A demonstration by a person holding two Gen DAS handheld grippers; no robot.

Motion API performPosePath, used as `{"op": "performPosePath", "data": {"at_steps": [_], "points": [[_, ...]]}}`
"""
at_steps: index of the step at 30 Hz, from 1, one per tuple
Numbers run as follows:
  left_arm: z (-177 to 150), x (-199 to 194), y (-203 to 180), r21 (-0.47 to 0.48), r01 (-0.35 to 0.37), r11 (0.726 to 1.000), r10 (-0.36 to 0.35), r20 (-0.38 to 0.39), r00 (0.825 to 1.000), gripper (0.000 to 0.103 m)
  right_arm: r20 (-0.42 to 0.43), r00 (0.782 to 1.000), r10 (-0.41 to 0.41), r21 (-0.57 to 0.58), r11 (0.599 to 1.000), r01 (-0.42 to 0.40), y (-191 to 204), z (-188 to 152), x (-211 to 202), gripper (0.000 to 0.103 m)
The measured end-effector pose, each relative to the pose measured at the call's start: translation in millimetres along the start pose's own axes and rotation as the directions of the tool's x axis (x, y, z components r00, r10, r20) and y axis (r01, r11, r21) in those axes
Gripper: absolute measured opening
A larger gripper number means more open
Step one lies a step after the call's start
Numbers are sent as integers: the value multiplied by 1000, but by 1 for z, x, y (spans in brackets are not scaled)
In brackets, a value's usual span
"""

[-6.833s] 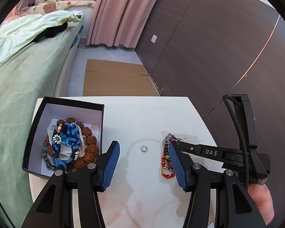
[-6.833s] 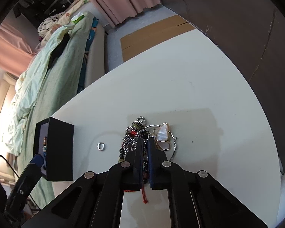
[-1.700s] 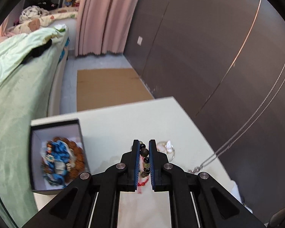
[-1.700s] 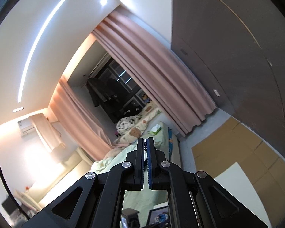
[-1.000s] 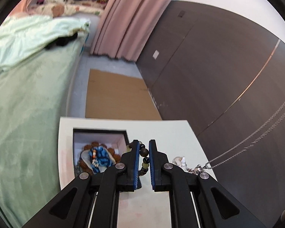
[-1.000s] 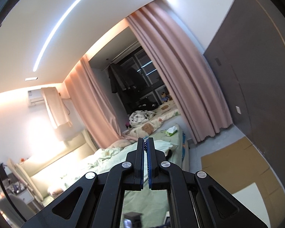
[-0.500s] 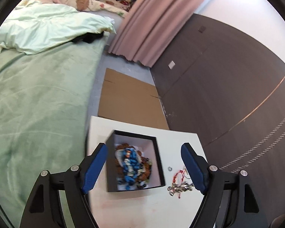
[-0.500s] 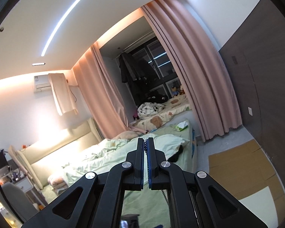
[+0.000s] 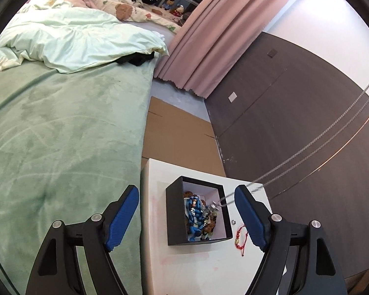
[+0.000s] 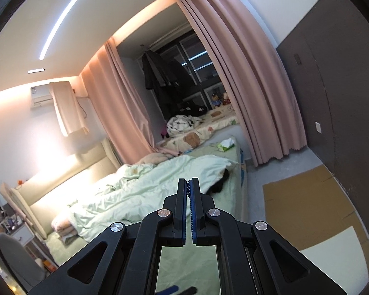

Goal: Organize jewelry
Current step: 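Carry the bead bracelet and silver chain to the black box and release both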

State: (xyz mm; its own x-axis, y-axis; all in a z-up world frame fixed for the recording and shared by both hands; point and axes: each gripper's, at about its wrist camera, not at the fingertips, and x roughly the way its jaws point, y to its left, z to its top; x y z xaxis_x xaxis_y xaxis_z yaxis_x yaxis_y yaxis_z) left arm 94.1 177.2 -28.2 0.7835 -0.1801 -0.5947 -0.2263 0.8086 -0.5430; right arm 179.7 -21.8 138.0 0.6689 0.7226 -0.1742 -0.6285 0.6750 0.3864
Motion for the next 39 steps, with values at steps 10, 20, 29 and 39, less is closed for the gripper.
{"op": "performPosePath", "data": {"at_steps": [10, 20, 29, 39], "points": [[1, -2, 5, -19, -1, 1000, 1, 0, 1000, 81, -181, 982, -52, 68, 996, 65, -44, -53, 38, 4], [1, 1, 10, -39, -11, 999, 10, -5, 1000, 81, -308, 948, -82, 125, 984, 125, -89, -109, 68, 4], [2, 7, 11, -44, -15, 999, 14, -12, 1000, 81, -373, 921, -115, 145, 973, 180, -115, -136, 87, 4], [0, 11, -1, -20, -31, 999, 31, -3, 1000, 85, -456, 889, -53, 175, 973, 147, -132, -157, 82, 67]]}}
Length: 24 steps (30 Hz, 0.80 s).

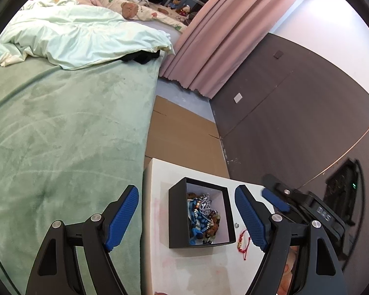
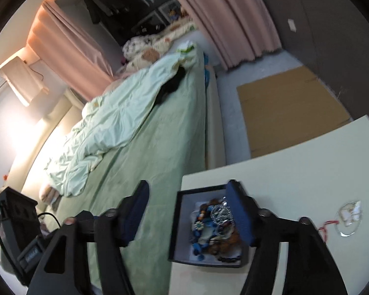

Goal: Organize jewelry
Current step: 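Carry the bead bracelet and silver chain to the black box and release both, then move both open tools back to the red string bracelet and butterfly pendant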

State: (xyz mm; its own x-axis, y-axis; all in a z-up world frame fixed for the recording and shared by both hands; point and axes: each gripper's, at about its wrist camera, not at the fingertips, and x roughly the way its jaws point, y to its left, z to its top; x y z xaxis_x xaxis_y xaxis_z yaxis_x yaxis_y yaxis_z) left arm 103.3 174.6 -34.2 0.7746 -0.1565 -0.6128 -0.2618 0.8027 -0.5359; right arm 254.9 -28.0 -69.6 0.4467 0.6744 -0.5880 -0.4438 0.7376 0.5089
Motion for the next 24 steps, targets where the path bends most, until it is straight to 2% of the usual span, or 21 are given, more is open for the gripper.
{"op": "performPosePath", "data": {"at_steps": [2, 4, 6, 8, 10, 12, 20, 24], "points": [[-1, 2, -3, 2, -6, 1000, 6, -1, 1000, 94, -3, 1000, 0, 9, 1000, 0, -8, -2, -9, 67], [-4, 3, -8, 11, -9, 1000, 9, 1, 1000, 97, -7, 1000, -21, 20, 1000, 21, -17, -3, -17, 69], [-6, 5, -15, 28, -8, 1000, 8, 4, 1000, 100, -12, 999, -44, 28, 999, 44, -29, -6, -28, 84], [-10, 7, -25, 49, 0, 999, -1, 14, 1000, 103, -11, 998, -54, 50, 997, 54, -41, -5, -41, 90], [-13, 8, -35, 73, 3, 997, -5, 24, 1000, 103, -3, 997, -83, 59, 995, 83, -51, -6, -55, 90], [-18, 12, -47, 101, 9, 995, -12, 28, 1000, 103, 11, 994, -108, 52, 993, 107, -58, -6, -69, 102], [-42, 31, -94, 237, 36, 971, -34, -12, 999, 103, 100, 984, -149, 90, 986, 140, -99, -23, -115, 103], [-59, 44, -115, 301, 48, 952, -34, -53, 998, 103, 50, 981, -189, 109, 977, 183, -118, -29, -121, 103]]}}
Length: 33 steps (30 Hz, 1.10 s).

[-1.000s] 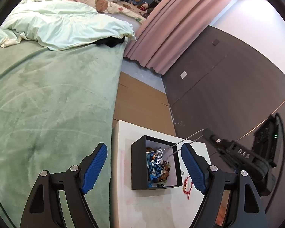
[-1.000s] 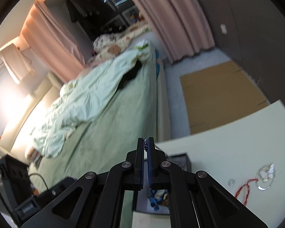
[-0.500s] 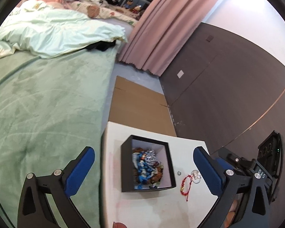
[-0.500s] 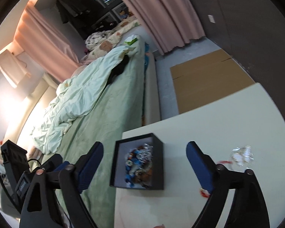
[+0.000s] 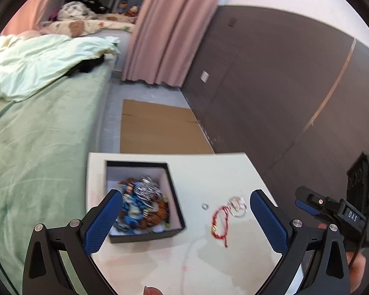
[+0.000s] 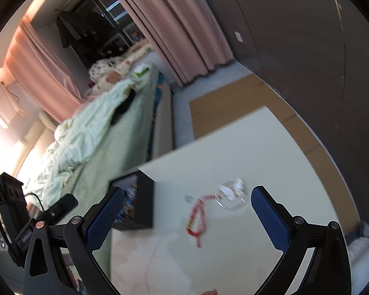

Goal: Organize jewelry
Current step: 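Move both open tools back to the red string bracelet and butterfly pendant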

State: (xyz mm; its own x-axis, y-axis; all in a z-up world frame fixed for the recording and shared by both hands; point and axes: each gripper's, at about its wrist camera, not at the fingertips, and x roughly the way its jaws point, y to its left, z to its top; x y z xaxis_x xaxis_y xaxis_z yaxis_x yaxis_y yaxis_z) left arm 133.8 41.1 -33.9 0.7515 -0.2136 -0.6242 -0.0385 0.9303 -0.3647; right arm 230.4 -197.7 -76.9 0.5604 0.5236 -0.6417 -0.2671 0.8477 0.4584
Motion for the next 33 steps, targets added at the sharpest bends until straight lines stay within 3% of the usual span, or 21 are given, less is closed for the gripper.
{"op": "performPosePath", "data": {"at_steps": [7, 16, 21, 23, 26, 29, 32, 33], "points": [[-19, 27, -41, 122, -9, 992, 18, -69, 997, 103, -50, 992, -112, 50, 992, 115, -33, -1, -9, 103], [-44, 64, -82, 230, 44, 972, -12, -141, 990, 101, -67, 992, -103, 121, 987, 110, -64, 2, -11, 103], [-54, 91, -91, 253, 62, 966, -9, -204, 979, 73, -52, 992, -119, 130, 984, 125, -72, 6, -14, 103], [-56, 99, -90, 249, 61, 967, -5, -219, 976, 67, -49, 990, -131, 118, 984, 137, -73, 8, -15, 102], [-57, 112, -87, 232, 68, 970, -11, -240, 971, 56, -67, 987, -146, 94, 984, 151, -73, 10, -11, 95], [-58, 126, -87, 223, 71, 972, -11, -259, 966, 53, -113, 983, -147, 88, 984, 158, -78, 11, 1, 78], [-63, 145, -89, 226, 49, 973, 19, -287, 958, 53, -145, 978, -146, 82, 984, 159, -80, 11, 13, 78], [-64, 150, -89, 226, 48, 973, 22, -297, 955, 48, -150, 978, -148, 75, 984, 160, -79, 11, 16, 78]]}}
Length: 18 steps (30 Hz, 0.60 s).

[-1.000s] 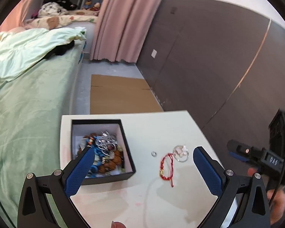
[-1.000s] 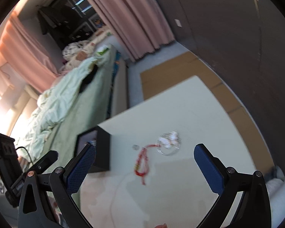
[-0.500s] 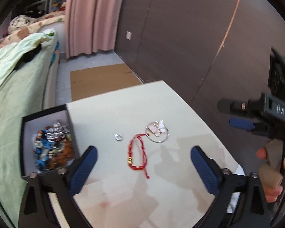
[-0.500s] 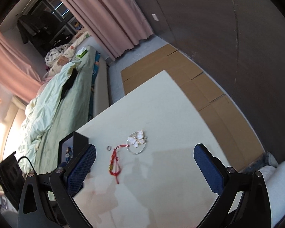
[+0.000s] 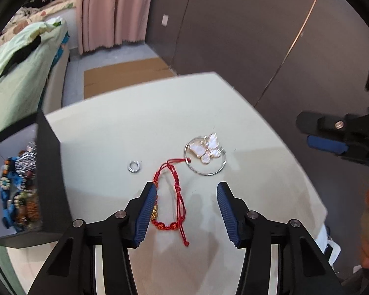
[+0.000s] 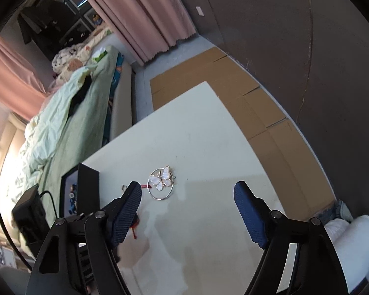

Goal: Organize jewelry
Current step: 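Move both open tools back to the red string bracelet and butterfly pendant, then grasp the red string bracelet with the left tool while the right tool grasps the butterfly pendant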

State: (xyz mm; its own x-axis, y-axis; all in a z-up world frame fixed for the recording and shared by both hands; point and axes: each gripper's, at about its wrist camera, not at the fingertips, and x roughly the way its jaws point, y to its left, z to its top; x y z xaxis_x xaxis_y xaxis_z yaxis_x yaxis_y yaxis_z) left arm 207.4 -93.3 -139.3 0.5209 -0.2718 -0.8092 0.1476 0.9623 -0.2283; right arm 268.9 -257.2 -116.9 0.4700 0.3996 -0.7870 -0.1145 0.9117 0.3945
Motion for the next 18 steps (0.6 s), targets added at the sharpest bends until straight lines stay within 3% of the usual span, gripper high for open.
{"op": "performPosePath", "data": {"at_steps": [4, 6, 18], "points": [[1, 12, 4, -20, -21, 1000, 21, -14, 1000, 25, -24, 1000, 2, -28, 1000, -3, 6, 1, 11, 78], [4, 15, 9, -35, -17, 999, 17, -26, 1000, 5, -36, 999, 0, -36, 999, -2, 9, 1, 16, 77], [22, -36, 43, -147, 63, 987, -48, 103, 994, 5, -105, 994, -26, -87, 996, 16, 25, 7, 57, 68]]}}
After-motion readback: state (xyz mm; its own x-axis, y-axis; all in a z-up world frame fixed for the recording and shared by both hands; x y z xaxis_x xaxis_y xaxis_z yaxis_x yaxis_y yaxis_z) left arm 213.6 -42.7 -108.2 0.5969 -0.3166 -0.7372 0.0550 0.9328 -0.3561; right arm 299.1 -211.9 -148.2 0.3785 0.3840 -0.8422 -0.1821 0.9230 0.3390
